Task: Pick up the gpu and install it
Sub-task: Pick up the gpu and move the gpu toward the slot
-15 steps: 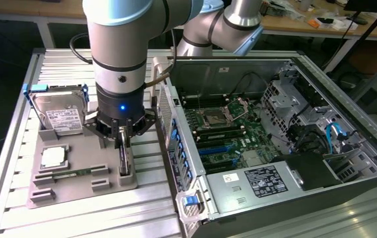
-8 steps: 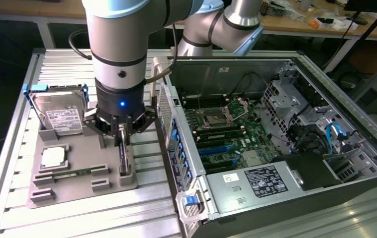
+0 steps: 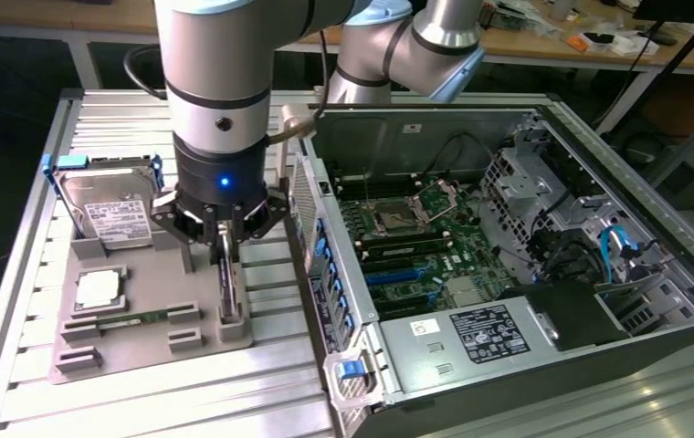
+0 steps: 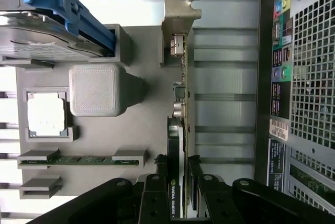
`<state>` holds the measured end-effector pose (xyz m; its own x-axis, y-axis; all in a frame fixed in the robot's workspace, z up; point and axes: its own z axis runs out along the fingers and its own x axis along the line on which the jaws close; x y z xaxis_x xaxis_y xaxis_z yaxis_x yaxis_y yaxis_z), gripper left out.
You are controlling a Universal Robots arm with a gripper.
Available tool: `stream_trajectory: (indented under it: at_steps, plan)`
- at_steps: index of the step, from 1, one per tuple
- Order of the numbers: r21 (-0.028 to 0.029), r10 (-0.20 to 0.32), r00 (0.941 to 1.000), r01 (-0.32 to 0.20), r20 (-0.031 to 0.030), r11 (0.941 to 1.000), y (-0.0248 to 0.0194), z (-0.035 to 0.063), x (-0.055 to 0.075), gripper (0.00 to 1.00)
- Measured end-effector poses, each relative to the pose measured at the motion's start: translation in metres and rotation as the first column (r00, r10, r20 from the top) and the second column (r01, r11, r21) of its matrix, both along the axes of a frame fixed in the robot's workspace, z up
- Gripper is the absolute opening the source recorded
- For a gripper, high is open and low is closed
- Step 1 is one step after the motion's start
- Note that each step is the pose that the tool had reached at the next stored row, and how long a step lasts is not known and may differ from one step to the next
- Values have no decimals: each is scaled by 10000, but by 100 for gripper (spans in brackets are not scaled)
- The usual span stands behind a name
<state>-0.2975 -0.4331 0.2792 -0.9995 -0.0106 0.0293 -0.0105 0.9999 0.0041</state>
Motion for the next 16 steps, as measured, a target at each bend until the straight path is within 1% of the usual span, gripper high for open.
stream_trajectory:
  at_steps: [16]
  plan:
    - [0,0,10000,0,1,10000,0,295,0,27]
